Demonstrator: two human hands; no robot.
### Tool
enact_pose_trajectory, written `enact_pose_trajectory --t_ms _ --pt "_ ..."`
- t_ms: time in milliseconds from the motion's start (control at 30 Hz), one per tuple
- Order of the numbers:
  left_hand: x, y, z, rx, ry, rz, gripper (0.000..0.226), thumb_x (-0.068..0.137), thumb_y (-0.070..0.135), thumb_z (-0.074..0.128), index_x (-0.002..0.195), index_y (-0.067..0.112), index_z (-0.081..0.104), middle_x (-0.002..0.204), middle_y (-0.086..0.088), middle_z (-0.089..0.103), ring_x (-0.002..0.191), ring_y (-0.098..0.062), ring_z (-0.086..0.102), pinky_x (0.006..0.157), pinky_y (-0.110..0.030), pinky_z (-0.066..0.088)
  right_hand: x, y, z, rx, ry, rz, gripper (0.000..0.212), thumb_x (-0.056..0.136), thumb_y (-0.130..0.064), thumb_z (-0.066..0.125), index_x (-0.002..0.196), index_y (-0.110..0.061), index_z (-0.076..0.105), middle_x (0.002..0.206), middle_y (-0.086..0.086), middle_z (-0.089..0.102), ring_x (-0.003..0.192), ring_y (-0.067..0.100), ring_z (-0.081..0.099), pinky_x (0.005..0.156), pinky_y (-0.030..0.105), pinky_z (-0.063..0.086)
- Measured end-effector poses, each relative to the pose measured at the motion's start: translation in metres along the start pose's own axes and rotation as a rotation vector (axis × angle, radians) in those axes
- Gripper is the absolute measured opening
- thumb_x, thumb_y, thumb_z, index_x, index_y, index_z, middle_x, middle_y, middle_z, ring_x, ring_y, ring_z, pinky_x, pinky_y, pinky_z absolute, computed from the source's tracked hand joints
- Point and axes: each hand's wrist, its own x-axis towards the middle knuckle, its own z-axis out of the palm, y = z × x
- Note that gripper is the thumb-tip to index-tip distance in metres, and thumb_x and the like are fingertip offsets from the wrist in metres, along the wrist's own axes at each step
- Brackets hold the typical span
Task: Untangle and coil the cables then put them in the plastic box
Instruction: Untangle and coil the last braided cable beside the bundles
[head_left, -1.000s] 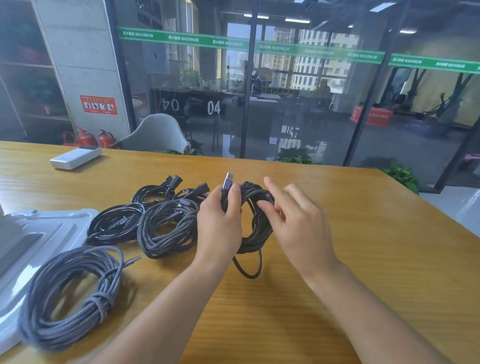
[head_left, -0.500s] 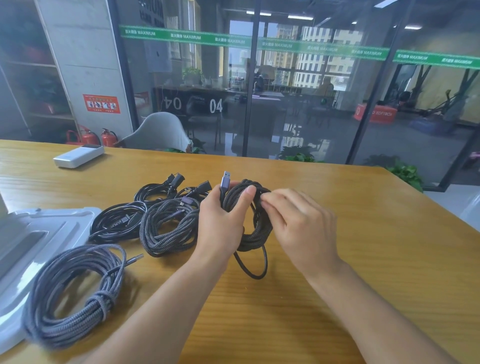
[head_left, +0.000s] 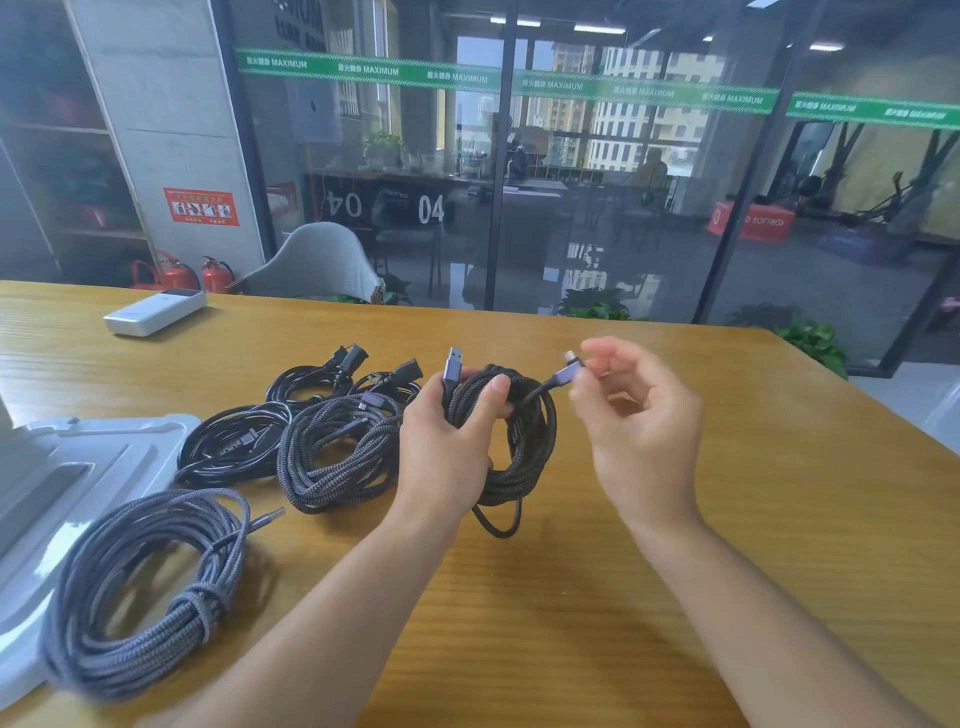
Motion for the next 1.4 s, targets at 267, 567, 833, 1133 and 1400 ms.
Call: enact_pose_trajectory --t_ms 267,567,833,1133,1400 --pt "-0.001 -0.001 0.000 0.020 0.018 0.006 0.020 0.099 0.044 0.068 0.111 0.029 0.064 0.085 0.010 0.079 0.056 -0.012 0.054 0.061 -0.032 0.053 -0.004 0.004 0.004 0.057 -0.192 0.316 0.006 0.096 -0.016 0.075 0.099 -0.019 0.070 0.084 -0.004 0.068 0.068 0.015 0.061 0.059 0.028 0.055" --pt "0.006 -0.004 -0.008 0.013 0.026 0.011 0.019 0.097 0.045 0.070 0.110 0.031 0.067 0.066 0.015 0.059 0.055 -0.006 0.054 0.057 -0.031 0.054 0.022 0.003 -0.019 0.716 -0.019 0.728 0.028 0.109 -0.036 0.046 0.094 -0.015 0.058 0.090 0.006 0.076 0.097 0.022 0.077 0.093 0.043 0.060" --pt "0.004 0.002 -0.008 -0.063 -0.063 0.030 0.025 0.095 0.034 0.075 0.115 0.022 0.066 0.064 0.012 0.056 0.057 -0.016 0.050 0.056 -0.030 0.049 0.050 0.026 -0.052 0.487 0.357 0.757 0.041 0.112 -0.043 0.040 0.078 -0.020 0.044 0.054 -0.010 0.028 0.043 0.009 0.021 0.037 0.021 0.018" --pt "0.001 0.010 -0.009 -0.316 -0.238 0.063 0.033 0.094 0.030 0.071 0.123 0.015 0.064 0.059 0.000 0.040 0.047 -0.018 0.035 0.052 -0.029 0.040 0.027 0.040 -0.044 -0.157 -0.305 0.554 0.033 0.112 -0.026 0.040 0.128 -0.033 0.069 0.071 -0.010 0.041 0.057 0.008 0.034 0.054 0.024 0.027" --pt "0.002 0.002 -0.005 -0.329 -0.311 0.072 0.035 0.094 0.036 0.067 0.124 0.018 0.065 0.065 0.003 0.044 0.061 -0.017 0.039 0.067 -0.032 0.041 0.014 0.020 -0.025 0.278 -0.606 0.590 0.022 0.103 -0.004 0.060 0.123 -0.004 0.070 0.098 0.012 0.078 0.067 0.008 0.063 0.055 0.015 0.042"
